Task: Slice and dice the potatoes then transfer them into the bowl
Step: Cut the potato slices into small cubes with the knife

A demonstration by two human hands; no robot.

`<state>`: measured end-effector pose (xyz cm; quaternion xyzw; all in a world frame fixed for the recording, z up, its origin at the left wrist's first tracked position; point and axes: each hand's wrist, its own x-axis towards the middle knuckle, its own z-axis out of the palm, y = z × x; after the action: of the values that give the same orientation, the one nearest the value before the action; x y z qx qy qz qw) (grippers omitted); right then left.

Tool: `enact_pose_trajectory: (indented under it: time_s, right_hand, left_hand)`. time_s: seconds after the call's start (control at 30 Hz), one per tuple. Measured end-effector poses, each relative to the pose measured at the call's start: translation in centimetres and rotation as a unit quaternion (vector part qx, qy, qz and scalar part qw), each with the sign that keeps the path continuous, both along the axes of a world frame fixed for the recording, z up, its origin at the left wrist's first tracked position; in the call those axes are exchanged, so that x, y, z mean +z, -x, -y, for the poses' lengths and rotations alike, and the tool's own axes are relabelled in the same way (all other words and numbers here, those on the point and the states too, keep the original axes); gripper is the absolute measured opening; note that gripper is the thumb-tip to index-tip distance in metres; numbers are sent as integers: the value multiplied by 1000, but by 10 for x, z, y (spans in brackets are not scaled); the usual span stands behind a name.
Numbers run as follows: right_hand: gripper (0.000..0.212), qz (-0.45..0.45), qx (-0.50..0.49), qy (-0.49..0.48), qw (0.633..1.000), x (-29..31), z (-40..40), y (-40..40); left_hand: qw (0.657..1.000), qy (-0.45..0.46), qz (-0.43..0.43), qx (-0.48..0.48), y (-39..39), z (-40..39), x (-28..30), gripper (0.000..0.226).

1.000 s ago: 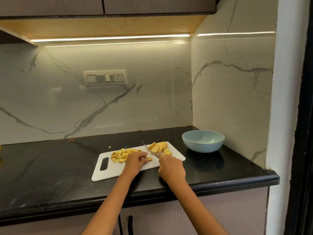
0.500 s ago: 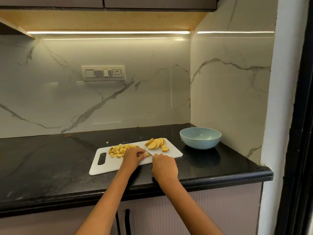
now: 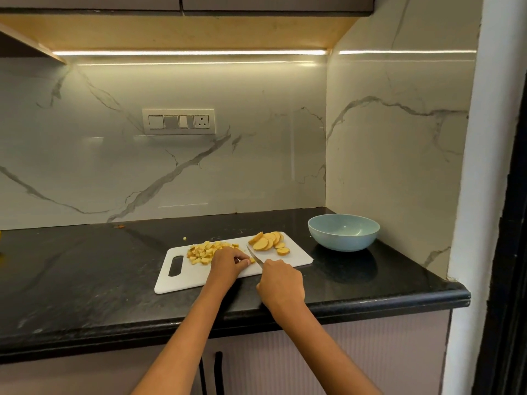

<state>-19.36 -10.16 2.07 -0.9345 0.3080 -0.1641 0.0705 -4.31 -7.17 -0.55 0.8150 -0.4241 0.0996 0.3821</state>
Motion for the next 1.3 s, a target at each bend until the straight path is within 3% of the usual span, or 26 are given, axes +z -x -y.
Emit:
enact_pose_trajectory:
  time_s: [0.53,0.8,1.03,1.3]
  right_hand:
    - [30,-1,6,24,1000,0,-2,2]
    - [29,-25,23,59,998,4,-7,-13]
    - [28,-28,22,87,996,-4,-11,-8]
    - [31,1,1,-2,1000,0,-4,-2]
  left_hand:
    - [1000,-1,-2,10,-1,4,2,14]
    - [999,-43,-1,11,0,6,8,16]
    - [1000,-9,10,9,2,3,4,14]
    - [999,31,10,19,9,-1,0,16]
